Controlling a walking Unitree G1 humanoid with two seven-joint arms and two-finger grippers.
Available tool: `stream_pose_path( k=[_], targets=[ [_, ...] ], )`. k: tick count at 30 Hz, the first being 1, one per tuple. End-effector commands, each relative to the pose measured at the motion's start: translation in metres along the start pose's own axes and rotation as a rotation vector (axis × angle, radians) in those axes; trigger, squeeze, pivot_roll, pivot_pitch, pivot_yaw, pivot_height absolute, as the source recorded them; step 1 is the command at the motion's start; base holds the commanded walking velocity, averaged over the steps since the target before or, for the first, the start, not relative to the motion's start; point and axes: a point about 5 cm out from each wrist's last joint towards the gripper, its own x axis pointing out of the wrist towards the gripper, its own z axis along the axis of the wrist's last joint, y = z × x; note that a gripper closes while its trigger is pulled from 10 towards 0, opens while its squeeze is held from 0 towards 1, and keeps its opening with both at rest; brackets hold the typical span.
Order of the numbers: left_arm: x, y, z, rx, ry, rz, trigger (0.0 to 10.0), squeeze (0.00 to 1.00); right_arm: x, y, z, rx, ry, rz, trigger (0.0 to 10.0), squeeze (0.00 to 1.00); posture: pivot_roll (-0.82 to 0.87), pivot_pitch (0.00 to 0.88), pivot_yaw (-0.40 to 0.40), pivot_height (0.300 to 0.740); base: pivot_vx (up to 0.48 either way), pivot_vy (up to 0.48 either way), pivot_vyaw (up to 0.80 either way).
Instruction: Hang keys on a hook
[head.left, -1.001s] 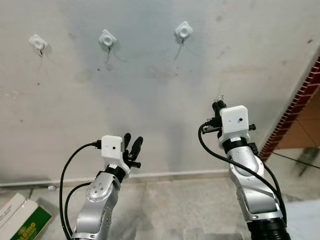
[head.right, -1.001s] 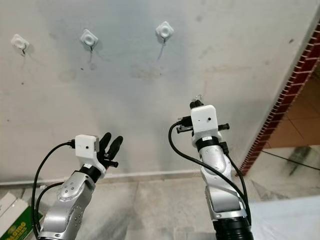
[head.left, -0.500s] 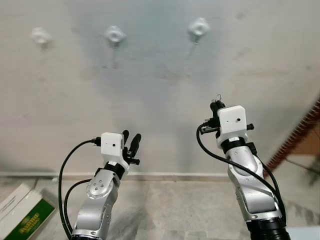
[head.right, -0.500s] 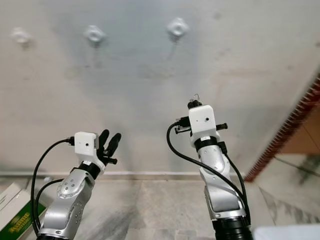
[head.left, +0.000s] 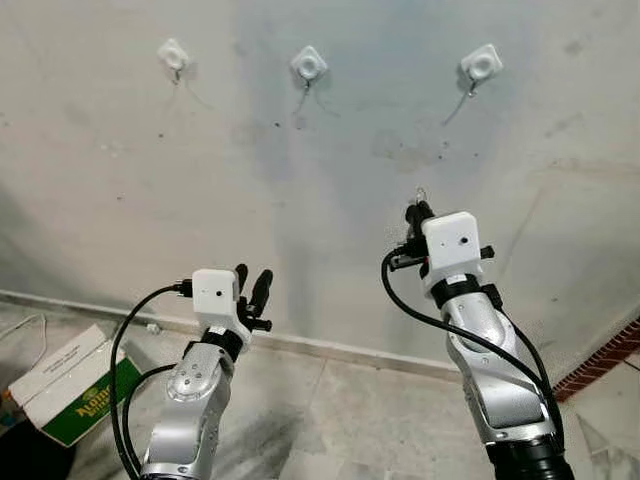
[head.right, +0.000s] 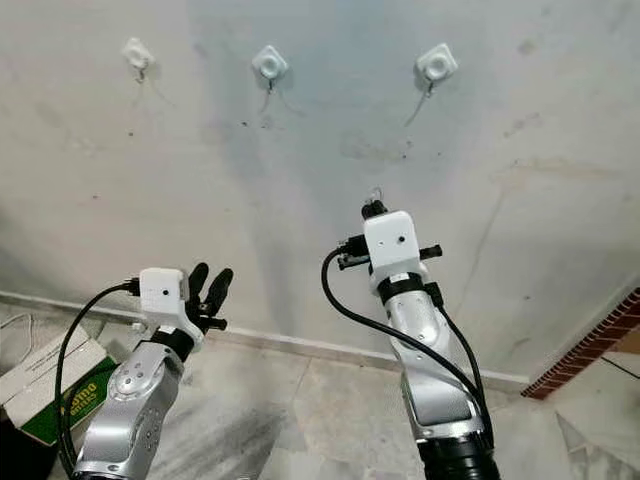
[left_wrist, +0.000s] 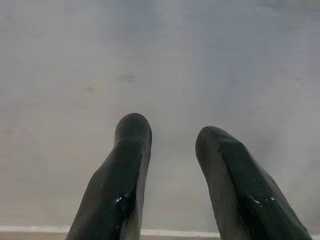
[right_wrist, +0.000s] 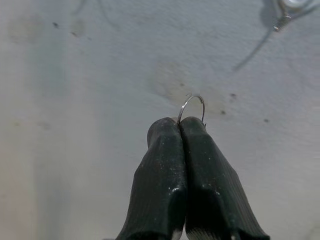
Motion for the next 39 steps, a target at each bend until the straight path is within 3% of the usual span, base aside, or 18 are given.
stream_pose_path(
  k=[1, 15, 27, 39],
  targets=[
    [-0.002, 0.003, -0.001, 0.002, 0.001, 0.000, 10.0, 0.00, -0.001, 0.000, 0.002, 0.003, -0.008, -0.003, 10.0, 0.00, -0.12, 0.072, 0.065, 0.740, 0.000, -0.390, 0.00],
    [-0.002, 0.005, 0.001, 0.006, -0.004, 0.000, 10.0, 0.00, -0.019, -0.006, -0.011, -0.010, 0.041, -0.004, 10.0, 0.00, -0.12, 0.076, 0.072, 0.740, 0.000, -0.411, 0.00],
    [-0.005, 0.008, 0.001, -0.009, -0.009, -0.001, 10.0, 0.00, -0.034, -0.003, -0.017, -0.006, 0.073, 0.022, 10.0, 0.00, -0.12, 0.079, 0.074, 0.740, 0.000, 0.000, 0.00],
    [-0.005, 0.008, 0.002, -0.012, -0.010, -0.008, 10.0, 0.00, -0.034, -0.005, -0.011, 0.013, 0.051, 0.024, 10.0, 0.00, -0.12, 0.081, 0.077, 0.740, 0.000, 0.000, 0.00]
  ],
)
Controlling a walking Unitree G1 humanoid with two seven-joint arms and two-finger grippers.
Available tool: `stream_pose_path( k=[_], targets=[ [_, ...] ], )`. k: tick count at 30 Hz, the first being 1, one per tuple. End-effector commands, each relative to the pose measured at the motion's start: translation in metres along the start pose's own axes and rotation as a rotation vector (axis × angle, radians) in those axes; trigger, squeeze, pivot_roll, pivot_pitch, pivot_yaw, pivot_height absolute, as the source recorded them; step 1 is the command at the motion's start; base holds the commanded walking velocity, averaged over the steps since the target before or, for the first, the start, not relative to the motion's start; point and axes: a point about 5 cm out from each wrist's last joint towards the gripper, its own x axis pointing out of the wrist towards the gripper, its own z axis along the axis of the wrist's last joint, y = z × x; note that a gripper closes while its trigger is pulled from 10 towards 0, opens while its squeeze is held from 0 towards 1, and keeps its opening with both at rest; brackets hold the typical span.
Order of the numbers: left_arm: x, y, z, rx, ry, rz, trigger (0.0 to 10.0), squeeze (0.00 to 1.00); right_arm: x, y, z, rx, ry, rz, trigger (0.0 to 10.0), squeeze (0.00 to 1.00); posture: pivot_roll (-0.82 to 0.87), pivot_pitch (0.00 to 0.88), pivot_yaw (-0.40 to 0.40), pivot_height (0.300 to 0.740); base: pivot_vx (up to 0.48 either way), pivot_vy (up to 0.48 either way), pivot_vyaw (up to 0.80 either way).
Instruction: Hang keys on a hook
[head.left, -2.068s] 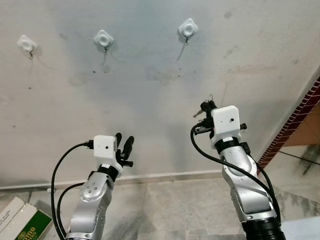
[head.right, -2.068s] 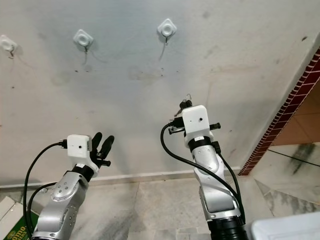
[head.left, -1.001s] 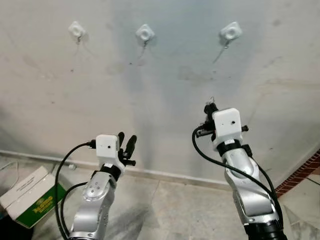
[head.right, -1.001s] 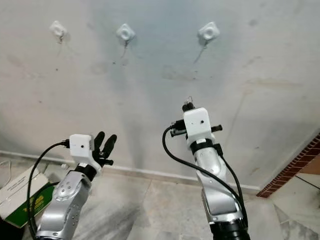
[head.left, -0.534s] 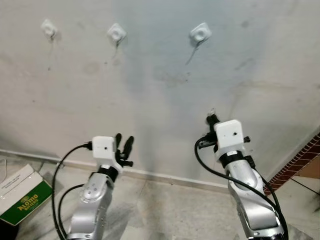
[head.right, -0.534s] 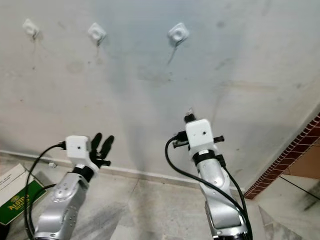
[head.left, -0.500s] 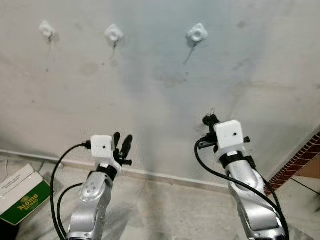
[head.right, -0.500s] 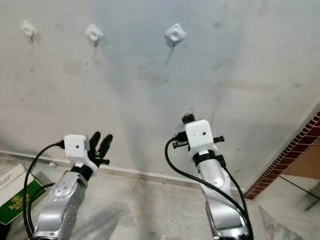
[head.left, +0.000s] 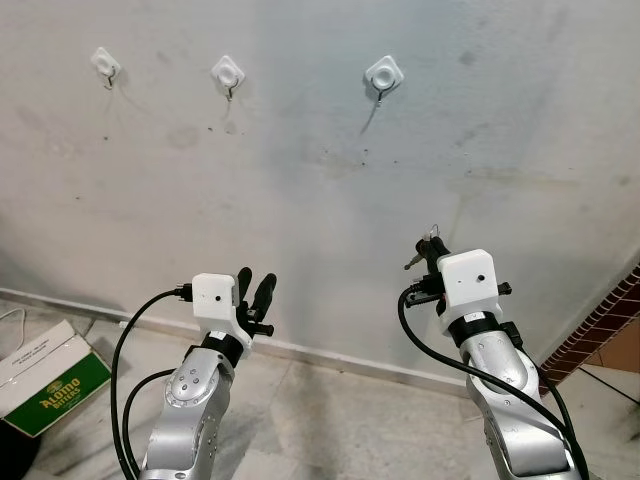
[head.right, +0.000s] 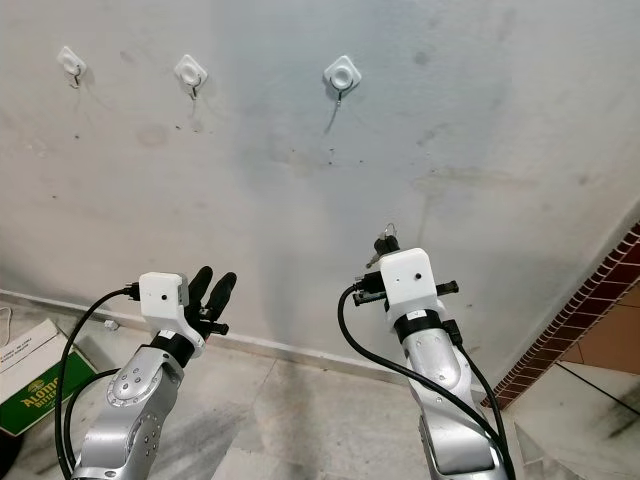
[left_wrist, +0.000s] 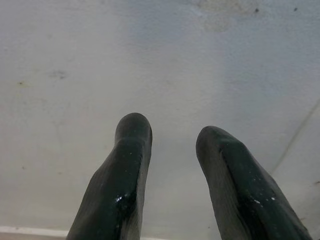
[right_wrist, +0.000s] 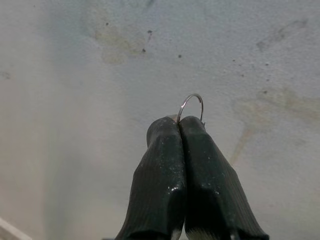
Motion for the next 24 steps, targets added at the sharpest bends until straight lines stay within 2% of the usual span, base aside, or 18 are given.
stream_pose_path(
  k=[1, 10, 15, 24],
  targets=[
    [-0.001, 0.004, 0.004, 0.013, -0.008, 0.008, 10.0, 0.00, 0.001, -0.001, 0.011, 0.015, -0.044, 0.004, 10.0, 0.00, -0.12, 0.080, 0.075, 0.740, 0.000, 0.000, 0.00],
    [-0.002, 0.005, 0.004, 0.014, -0.017, 0.011, 10.0, 0.00, 0.005, 0.008, 0.027, 0.073, -0.111, 0.075, 10.0, 0.00, -0.12, 0.077, 0.072, 0.740, 0.000, 0.000, 0.00],
    [-0.002, 0.005, 0.004, 0.007, -0.015, 0.013, 10.0, 0.00, 0.004, 0.008, 0.025, 0.066, -0.102, 0.079, 10.0, 0.00, -0.12, 0.075, 0.071, 0.740, 0.000, 0.000, 0.00],
    [-0.002, 0.005, 0.002, 0.000, -0.006, 0.014, 10.0, 0.00, 0.004, 0.008, 0.023, 0.067, -0.090, 0.084, 10.0, 0.00, -0.12, 0.076, 0.073, 0.740, 0.000, 0.268, 0.00]
  ],
)
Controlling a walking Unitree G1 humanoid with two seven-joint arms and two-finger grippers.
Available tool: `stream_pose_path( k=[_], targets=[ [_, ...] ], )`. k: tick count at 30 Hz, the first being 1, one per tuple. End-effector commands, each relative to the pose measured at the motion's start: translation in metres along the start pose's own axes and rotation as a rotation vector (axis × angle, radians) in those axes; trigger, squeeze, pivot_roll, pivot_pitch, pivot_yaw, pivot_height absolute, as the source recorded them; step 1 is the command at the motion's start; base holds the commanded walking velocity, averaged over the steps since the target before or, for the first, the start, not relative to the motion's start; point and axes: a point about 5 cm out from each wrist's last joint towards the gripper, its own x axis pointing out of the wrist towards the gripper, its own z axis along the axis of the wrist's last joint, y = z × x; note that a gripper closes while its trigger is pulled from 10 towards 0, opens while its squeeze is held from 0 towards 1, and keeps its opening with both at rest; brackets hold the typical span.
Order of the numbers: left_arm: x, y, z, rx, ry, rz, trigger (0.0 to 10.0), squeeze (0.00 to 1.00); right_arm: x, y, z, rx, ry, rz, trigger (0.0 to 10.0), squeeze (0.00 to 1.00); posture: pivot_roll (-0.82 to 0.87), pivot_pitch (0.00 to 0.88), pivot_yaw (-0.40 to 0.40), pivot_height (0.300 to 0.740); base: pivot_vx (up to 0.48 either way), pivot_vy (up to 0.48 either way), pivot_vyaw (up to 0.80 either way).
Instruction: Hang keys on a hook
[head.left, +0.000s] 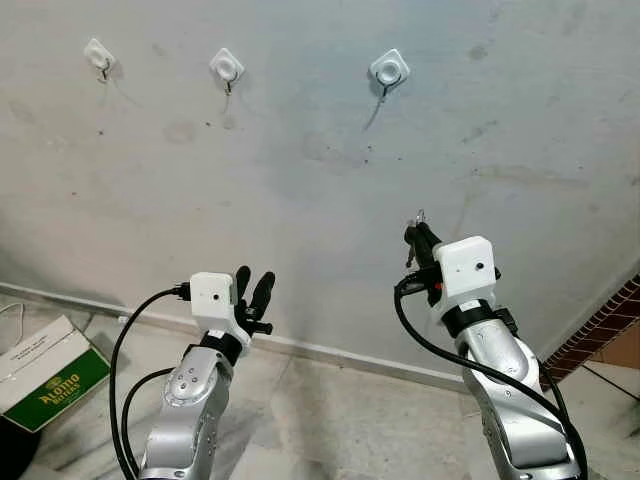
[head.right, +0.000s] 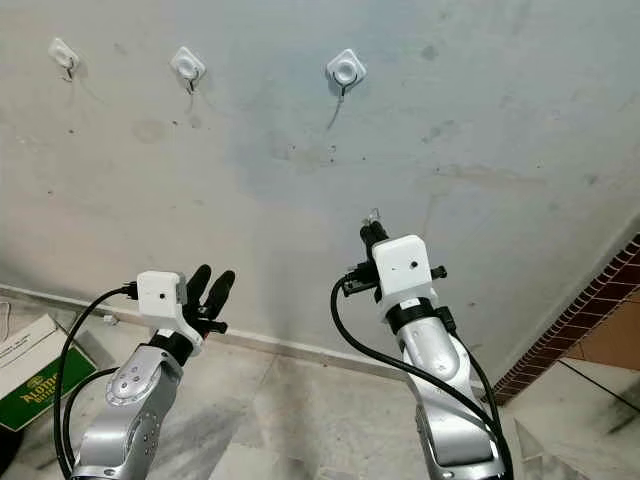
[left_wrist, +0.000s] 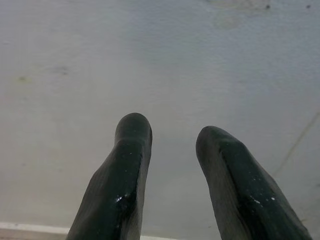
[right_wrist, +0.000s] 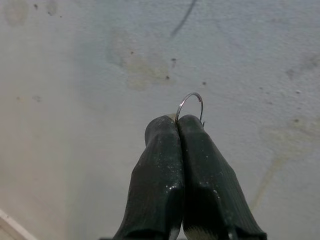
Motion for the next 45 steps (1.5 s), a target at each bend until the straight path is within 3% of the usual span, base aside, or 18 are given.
stream_pose_path(
  k=[1, 19, 45],
  targets=[
    [-0.0023, 0.0041, 0.0018, 0.004, -0.002, 0.013, 10.0, 0.00, 0.0006, 0.0030, 0.0038, 0.012, -0.013, 0.006, 10.0, 0.00, -0.12, 0.076, 0.073, 0.740, 0.000, 0.274, 0.00],
    [-0.0015, 0.0043, 0.0000, 0.000, 0.012, 0.025, 10.0, 0.00, 0.0025, 0.0038, 0.0023, 0.008, -0.005, 0.003, 10.0, 0.00, -0.12, 0.077, 0.073, 0.740, 0.000, 0.285, 0.00],
    [-0.0002, 0.0000, 0.0042, 0.015, -0.007, -0.033, 10.0, 0.00, 0.0060, 0.0033, 0.0101, 0.013, -0.040, -0.010, 10.0, 0.00, -0.12, 0.075, 0.082, 0.740, 0.000, 0.000, 0.00]
  ],
)
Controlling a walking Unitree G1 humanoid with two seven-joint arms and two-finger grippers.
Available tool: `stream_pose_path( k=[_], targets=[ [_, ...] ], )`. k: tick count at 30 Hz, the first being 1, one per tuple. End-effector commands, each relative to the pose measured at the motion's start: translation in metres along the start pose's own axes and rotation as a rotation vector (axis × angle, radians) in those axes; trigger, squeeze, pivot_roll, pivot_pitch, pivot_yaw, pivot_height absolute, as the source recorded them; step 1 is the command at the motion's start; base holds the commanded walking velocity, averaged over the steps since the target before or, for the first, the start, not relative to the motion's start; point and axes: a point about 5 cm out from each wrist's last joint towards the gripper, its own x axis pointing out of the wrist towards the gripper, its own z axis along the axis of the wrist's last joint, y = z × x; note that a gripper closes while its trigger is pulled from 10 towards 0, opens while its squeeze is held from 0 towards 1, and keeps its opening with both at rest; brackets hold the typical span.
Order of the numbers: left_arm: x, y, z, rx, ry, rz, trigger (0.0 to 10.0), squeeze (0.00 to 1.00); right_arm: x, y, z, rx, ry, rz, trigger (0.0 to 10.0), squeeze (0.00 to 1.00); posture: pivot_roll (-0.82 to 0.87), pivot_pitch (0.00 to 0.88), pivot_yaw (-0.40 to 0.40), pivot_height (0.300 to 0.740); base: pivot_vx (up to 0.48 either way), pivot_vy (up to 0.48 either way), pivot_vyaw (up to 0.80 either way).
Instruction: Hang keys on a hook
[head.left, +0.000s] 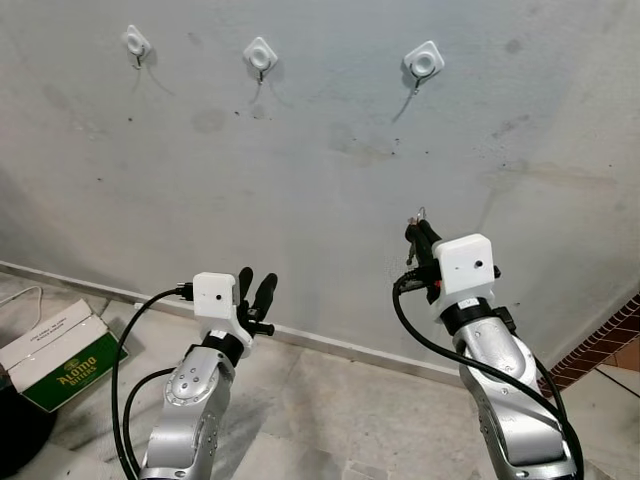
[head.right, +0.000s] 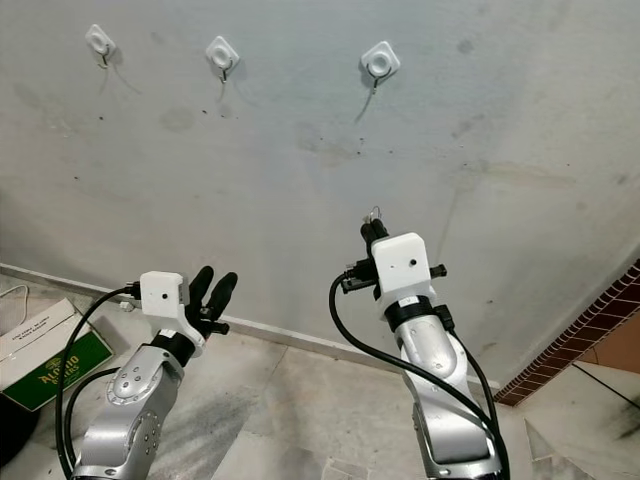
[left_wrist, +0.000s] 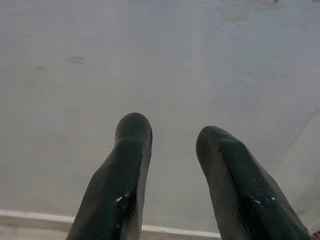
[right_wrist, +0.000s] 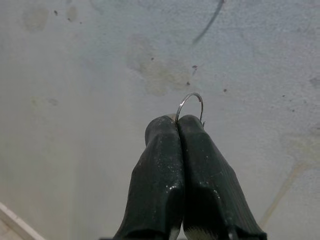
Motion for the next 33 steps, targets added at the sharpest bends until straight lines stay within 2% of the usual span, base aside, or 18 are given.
stream_pose_path(
  k=[1, 7, 18, 25, 27, 33],
  targets=[
    [-0.001, 0.002, 0.005, 0.016, -0.020, -0.006, 10.0, 0.00, 0.002, 0.002, 0.006, 0.007, -0.024, 0.012, 10.0, 0.00, -0.12, 0.075, 0.082, 0.740, 0.000, 0.000, 0.00],
    [-0.001, 0.002, 0.004, 0.015, -0.019, -0.009, 10.0, 0.00, 0.002, 0.002, 0.004, 0.005, -0.018, 0.014, 10.0, 0.00, -0.12, 0.076, 0.081, 0.740, 0.000, 0.000, 0.00],
    [-0.003, 0.002, 0.004, 0.017, -0.015, -0.014, 10.0, 0.00, -0.004, 0.002, 0.003, 0.018, -0.009, 0.024, 10.0, 0.00, -0.12, 0.076, 0.081, 0.740, 0.252, 0.000, 0.00],
    [-0.021, 0.008, -0.002, 0.025, 0.020, 0.010, 10.0, 0.00, -0.026, 0.005, -0.005, 0.036, 0.039, 0.049, 10.0, 0.00, -0.12, 0.080, 0.084, 0.740, 0.000, 0.000, 0.00],
    [-0.032, 0.009, -0.005, 0.025, 0.034, 0.006, 10.0, 0.00, -0.034, 0.005, -0.009, 0.034, 0.059, 0.055, 10.0, 0.00, -0.12, 0.082, 0.082, 0.740, 0.000, 0.000, 0.00],
    [-0.044, 0.009, -0.007, 0.024, 0.051, 0.013, 10.0, 0.00, -0.047, 0.002, -0.012, 0.030, 0.089, 0.060, 10.0, 0.00, -0.11, 0.080, 0.080, 0.740, 0.000, 0.000, 0.00]
  ],
)
